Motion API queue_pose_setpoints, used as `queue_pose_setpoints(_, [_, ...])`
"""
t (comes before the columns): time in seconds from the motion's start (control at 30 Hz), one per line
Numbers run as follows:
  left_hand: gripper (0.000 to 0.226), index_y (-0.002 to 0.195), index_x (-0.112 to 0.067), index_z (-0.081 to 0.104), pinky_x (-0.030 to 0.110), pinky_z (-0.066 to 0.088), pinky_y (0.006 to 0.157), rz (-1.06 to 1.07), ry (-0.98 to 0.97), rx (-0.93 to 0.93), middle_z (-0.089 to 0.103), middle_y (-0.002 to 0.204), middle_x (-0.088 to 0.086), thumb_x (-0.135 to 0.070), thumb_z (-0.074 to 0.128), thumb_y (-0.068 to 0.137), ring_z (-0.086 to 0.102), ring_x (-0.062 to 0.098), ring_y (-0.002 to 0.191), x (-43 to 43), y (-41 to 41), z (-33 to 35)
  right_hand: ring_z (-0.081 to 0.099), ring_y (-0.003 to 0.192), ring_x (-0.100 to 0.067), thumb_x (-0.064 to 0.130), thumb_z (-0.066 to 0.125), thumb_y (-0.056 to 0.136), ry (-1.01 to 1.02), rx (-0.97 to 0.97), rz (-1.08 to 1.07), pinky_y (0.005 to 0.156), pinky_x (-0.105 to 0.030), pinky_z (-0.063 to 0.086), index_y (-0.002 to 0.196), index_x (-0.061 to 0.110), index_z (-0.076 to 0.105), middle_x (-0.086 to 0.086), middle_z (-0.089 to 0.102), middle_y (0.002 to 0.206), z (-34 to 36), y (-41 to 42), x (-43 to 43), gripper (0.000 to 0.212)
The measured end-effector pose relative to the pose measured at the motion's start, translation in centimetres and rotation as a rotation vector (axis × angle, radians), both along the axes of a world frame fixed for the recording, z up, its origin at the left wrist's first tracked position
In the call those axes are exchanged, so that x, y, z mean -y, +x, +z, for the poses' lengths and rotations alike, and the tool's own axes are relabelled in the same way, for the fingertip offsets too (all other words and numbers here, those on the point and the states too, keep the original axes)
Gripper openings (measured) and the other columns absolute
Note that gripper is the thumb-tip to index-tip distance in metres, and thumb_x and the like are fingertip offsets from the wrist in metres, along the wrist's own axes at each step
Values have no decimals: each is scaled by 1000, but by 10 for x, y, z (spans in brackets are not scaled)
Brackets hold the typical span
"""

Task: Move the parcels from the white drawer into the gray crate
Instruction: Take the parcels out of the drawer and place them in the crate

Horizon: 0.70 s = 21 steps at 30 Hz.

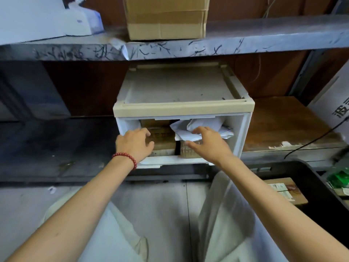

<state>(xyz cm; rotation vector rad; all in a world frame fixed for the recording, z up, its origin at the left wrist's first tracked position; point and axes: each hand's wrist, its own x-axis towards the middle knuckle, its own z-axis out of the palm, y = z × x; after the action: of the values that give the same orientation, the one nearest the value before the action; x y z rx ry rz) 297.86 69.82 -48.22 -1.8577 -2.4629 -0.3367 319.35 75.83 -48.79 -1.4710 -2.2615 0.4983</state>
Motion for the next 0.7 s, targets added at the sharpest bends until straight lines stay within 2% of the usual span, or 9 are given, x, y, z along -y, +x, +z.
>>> queue_pose_setpoints(0.1, [37,127,-27,53,38,42,91,-17,-13,16,61,124,-5,-41,51,93,56,20,113,2,-8,-10,43,128,-24,49,59,89,63,69,-35,99,-39,40,138,21,44,-3,43,141,-14,-17,-2,58])
queue_pose_setpoints(0.17, [38,128,-28,52,38,43,92,-34,-4,17,61,125,-6,-43,50,93,56,18,113,3,-12,-24,40,130,-27,47,60,89,93,23,-147,100,-40,38,138,18,43,-6,40,143,-28,-16,-7,60])
queue_pose_setpoints(0.33, [43,133,-28,46,37,43,90,-81,-16,19,57,129,-7,-44,49,93,53,18,117,-7,-10,-51,28,138,-34,45,57,92,-15,-59,-380,106,-48,31,146,20,31,-16,29,150,-52,-8,-32,65])
queue_pose_setpoints(0.43, [45,135,-29,45,33,41,91,-146,38,6,54,132,-9,-45,48,94,52,16,118,-17,0,-57,29,137,-34,44,51,94,-14,-83,-455,105,-48,29,146,19,30,-17,34,149,-55,-8,-47,62])
queue_pose_setpoints(0.57, [46,137,-29,43,34,39,93,-173,56,1,52,135,-8,-44,48,94,49,16,121,-32,2,-58,34,132,-35,52,46,95,-58,-20,-569,100,-47,31,145,9,31,-19,41,143,-60,-11,-61,67])
queue_pose_setpoints(0.7, [45,136,-28,44,36,39,93,-138,88,43,53,132,-7,-42,49,94,49,18,120,-46,6,-54,41,128,-35,57,51,90,-84,12,-650,98,-44,34,133,1,44,-19,49,136,-58,-13,-76,71])
